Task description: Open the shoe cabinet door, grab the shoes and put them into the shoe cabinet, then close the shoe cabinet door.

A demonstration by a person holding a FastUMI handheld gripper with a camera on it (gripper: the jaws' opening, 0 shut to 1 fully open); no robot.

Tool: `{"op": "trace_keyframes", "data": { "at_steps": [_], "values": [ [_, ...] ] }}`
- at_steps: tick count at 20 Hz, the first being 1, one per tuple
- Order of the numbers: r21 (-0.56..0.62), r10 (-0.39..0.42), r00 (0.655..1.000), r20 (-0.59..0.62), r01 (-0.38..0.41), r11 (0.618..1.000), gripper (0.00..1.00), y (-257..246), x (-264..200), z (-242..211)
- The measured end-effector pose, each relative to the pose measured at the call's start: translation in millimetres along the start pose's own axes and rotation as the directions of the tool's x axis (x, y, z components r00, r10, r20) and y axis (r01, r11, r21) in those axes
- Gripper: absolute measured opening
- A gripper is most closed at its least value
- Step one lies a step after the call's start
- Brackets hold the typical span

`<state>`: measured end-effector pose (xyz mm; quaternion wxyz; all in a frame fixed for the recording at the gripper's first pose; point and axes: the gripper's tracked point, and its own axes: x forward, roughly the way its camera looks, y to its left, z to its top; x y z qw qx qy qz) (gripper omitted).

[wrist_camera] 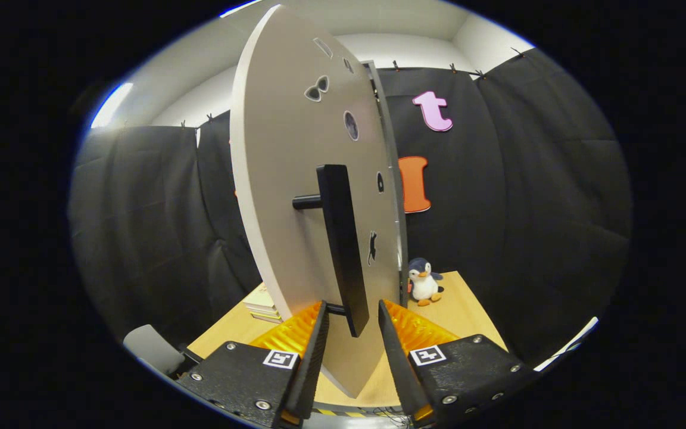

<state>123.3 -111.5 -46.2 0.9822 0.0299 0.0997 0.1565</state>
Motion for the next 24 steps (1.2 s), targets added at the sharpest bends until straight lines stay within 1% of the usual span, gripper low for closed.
{"op": "trace_keyframes", "data": {
  "at_steps": [2, 7, 9, 10, 12, 13, 16, 21, 22, 24],
  "values": [
    [0.013, 0.037, 0.999, -0.012, -0.037, 0.999, 0.56, 13.0, 9.1, -2.2],
    [0.039, 0.127, 0.992, -0.024, -0.126, 0.991, 0.65, 41.1, 33.5, -0.1],
    [0.053, 0.147, 0.989, -0.025, -0.146, 0.988, 0.73, 58.0, 50.2, -1.0],
    [0.054, 0.158, 0.987, -0.024, -0.156, 0.986, 0.79, 66.6, 59.3, -1.5],
    [0.059, 0.179, 0.984, -0.029, -0.177, 0.982, 0.84, 84.7, 77.2, -1.5],
    [0.057, 0.188, 0.982, -0.029, -0.186, 0.981, 0.85, 93.6, 87.8, -0.5],
    [0.035, 0.193, 0.981, -0.022, -0.193, 0.981, 0.89, 117.4, 118.3, 3.4],
    [0.018, 0.197, 0.98, -0.006, -0.197, 0.98, 0.94, 158.5, 170.7, 7.1],
    [0.014, 0.192, 0.981, -0.002, -0.192, 0.981, 0.94, 165.8, 177.3, 6.6],
    [0.002, 0.177, 0.984, 0.006, -0.177, 0.984, 0.95, 166.9, 176.2, 8.6]
  ]
}}
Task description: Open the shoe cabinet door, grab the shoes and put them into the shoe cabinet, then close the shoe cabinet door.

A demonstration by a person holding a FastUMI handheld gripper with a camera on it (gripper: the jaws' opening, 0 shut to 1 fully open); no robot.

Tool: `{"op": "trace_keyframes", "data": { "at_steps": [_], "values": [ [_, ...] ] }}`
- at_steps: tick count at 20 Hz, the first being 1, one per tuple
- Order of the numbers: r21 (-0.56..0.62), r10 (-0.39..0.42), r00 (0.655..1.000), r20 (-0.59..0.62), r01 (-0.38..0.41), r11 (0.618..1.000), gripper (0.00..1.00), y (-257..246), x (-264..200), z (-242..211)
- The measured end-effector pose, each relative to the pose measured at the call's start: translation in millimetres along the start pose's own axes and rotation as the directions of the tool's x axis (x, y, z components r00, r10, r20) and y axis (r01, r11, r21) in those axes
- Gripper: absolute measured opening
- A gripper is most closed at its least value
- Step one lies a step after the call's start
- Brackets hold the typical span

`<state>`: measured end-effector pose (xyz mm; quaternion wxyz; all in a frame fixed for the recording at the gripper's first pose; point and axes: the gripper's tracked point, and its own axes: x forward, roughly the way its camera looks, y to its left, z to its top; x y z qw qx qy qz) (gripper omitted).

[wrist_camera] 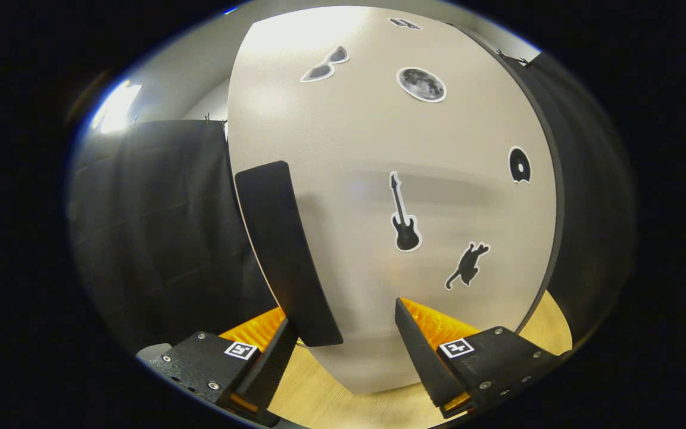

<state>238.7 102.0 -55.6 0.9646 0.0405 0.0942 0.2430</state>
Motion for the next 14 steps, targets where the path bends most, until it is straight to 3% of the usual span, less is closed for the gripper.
{"op": "trace_keyframes", "data": {
  "at_steps": [8, 14],
  "values": [
    [-0.132, -0.166, 0.986, 0.015, 0.166, 0.977, 0.96, 1.6, 16.3, 2.4],
    [-0.094, -0.244, 0.968, 0.056, 0.248, 0.964, 0.97, -2.5, 23.9, 3.1]
  ]
}}
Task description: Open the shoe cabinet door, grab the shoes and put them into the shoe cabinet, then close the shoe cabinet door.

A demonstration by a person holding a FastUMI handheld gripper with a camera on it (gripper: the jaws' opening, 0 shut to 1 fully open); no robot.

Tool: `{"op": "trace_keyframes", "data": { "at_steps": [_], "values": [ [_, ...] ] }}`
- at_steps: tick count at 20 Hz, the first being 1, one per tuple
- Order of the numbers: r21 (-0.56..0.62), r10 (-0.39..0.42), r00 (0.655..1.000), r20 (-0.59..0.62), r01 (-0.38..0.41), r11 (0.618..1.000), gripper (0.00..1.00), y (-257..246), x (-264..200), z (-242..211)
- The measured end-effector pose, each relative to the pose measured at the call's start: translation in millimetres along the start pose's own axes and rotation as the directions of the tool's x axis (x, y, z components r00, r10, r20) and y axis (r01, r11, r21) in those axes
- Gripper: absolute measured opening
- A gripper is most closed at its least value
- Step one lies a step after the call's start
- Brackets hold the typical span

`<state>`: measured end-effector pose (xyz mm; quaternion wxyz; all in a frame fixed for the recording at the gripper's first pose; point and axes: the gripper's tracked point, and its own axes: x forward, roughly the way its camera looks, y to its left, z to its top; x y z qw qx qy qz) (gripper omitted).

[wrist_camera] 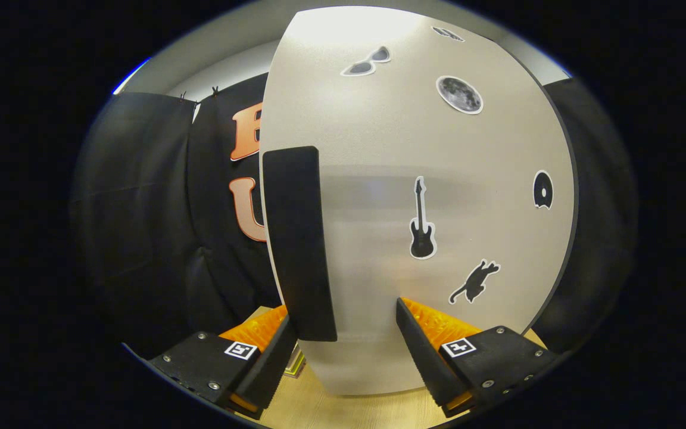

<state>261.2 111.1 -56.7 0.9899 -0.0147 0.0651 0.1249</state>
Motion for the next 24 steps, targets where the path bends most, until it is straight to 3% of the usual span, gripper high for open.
{"op": "trace_keyframes", "data": {
  "at_steps": [11, 20, 24],
  "values": [
    [0.002, -0.064, 0.998, 0.029, 0.064, 0.998, 0.98, -2.4, 5.3, 0.5],
    [-0.006, -0.055, 0.998, 0.006, 0.055, 0.998, 0.98, -0.3, 8.9, -0.5],
    [-0.012, -0.051, 0.998, 0.03, 0.051, 0.999, 0.98, 4.2, -24.2, 6.0]
  ]
}}
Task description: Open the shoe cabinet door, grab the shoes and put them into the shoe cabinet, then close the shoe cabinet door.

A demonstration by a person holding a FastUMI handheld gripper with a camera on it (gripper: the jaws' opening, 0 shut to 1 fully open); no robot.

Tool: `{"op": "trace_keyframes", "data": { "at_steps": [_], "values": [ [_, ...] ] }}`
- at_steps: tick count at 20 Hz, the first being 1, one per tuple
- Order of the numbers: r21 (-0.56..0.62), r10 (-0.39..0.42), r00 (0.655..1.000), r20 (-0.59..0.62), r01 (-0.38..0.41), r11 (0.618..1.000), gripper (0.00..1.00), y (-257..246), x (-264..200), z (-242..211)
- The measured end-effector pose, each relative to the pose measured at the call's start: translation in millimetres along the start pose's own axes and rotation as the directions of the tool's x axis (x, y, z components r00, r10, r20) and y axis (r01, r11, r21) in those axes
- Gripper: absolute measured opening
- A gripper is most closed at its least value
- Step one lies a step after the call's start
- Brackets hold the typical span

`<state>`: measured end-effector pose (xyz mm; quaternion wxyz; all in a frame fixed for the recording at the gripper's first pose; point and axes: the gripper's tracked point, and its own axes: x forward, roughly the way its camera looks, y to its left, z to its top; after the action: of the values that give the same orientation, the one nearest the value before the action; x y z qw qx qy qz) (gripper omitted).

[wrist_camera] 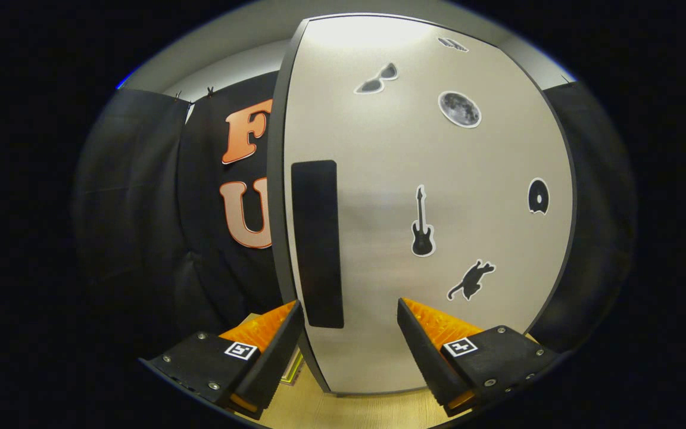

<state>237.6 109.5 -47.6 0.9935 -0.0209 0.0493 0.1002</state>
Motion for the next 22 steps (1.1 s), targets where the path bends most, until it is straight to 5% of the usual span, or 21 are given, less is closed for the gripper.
{"op": "trace_keyframes", "data": {
  "at_steps": [22],
  "values": [
    [-0.023, -0.198, 0.979, 0.051, 0.2, 0.98, 0.97, -63.4, -271.2, 31.4]
  ]
}}
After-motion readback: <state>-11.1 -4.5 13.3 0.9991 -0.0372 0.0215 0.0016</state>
